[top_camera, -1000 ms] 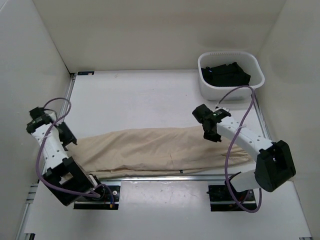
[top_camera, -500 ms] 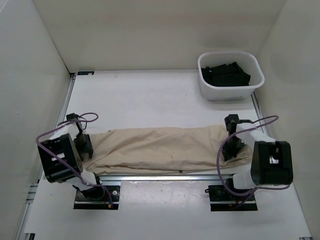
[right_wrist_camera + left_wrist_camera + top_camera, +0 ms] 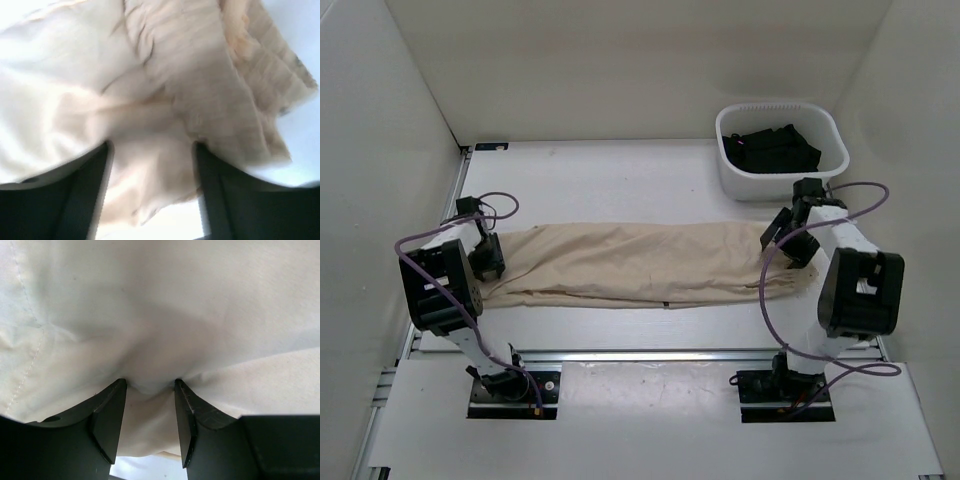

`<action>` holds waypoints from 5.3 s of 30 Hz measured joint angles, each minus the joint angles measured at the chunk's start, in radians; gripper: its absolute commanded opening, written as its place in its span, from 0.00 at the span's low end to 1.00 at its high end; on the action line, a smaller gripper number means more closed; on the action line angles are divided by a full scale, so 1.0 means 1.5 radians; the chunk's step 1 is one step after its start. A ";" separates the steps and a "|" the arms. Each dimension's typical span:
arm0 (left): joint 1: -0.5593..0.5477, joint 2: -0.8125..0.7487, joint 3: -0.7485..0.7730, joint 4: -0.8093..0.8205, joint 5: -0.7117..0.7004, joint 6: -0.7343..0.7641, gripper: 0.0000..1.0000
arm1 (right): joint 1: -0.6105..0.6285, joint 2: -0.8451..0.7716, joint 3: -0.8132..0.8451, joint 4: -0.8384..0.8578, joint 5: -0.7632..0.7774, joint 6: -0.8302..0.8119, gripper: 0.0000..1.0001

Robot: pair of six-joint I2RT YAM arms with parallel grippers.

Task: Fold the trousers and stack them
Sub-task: Fold the trousers

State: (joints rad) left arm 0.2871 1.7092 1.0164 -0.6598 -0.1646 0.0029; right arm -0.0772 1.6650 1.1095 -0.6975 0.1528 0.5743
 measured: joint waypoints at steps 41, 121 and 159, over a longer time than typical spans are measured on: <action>-0.092 -0.013 -0.012 -0.056 0.022 -0.002 0.58 | 0.271 -0.139 0.157 -0.015 0.281 -0.001 0.00; -0.485 0.011 0.230 -0.217 0.058 -0.001 0.77 | 0.202 -0.176 -0.300 0.328 -0.359 0.155 0.00; -0.329 0.048 0.047 -0.105 0.295 -0.005 0.53 | 0.588 0.372 0.719 -0.138 -0.178 0.008 0.50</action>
State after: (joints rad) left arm -0.2070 1.7817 1.0870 -0.8165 0.2783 -0.0044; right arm 0.8043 2.2234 2.1887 -0.9039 -0.1139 0.5869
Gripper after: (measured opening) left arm 0.455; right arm 0.225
